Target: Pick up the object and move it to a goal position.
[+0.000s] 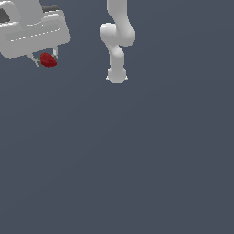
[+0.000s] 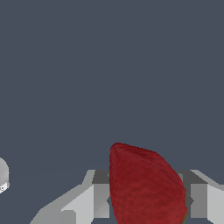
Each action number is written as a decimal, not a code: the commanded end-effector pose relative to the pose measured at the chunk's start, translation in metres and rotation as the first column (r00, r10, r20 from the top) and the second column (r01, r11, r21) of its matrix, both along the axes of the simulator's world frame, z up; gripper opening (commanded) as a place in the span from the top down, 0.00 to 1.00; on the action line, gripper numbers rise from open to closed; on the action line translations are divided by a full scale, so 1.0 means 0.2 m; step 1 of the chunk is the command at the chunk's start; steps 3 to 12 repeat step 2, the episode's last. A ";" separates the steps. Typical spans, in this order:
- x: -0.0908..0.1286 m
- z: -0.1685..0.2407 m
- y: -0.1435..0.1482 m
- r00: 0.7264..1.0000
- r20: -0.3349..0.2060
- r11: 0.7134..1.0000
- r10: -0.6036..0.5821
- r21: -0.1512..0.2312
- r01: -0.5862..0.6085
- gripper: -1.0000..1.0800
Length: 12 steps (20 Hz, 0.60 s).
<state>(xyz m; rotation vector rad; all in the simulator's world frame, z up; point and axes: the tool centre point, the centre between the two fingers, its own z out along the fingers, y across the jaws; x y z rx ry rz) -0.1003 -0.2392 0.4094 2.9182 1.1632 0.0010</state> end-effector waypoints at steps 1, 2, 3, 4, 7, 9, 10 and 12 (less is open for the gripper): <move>0.01 -0.01 0.00 1.000 0.000 1.000 0.001 0.000 -0.001 1.00; 0.01 -0.01 0.00 1.000 0.000 1.000 0.001 0.000 -0.001 1.00; 0.01 -0.01 0.00 1.000 0.000 1.000 0.001 0.000 -0.001 1.00; 0.01 -0.01 0.00 1.000 0.000 1.000 0.001 0.000 -0.001 1.00; 0.01 -0.01 0.00 1.000 0.000 1.000 0.001 0.000 -0.001 1.00; 0.01 -0.01 0.00 1.000 0.000 1.000 0.001 0.000 -0.001 1.00; 0.01 -0.01 0.00 1.000 0.000 1.000 0.001 0.000 -0.001 1.00; 0.01 -0.01 0.00 1.000 0.000 1.000 0.001 0.000 -0.001 1.00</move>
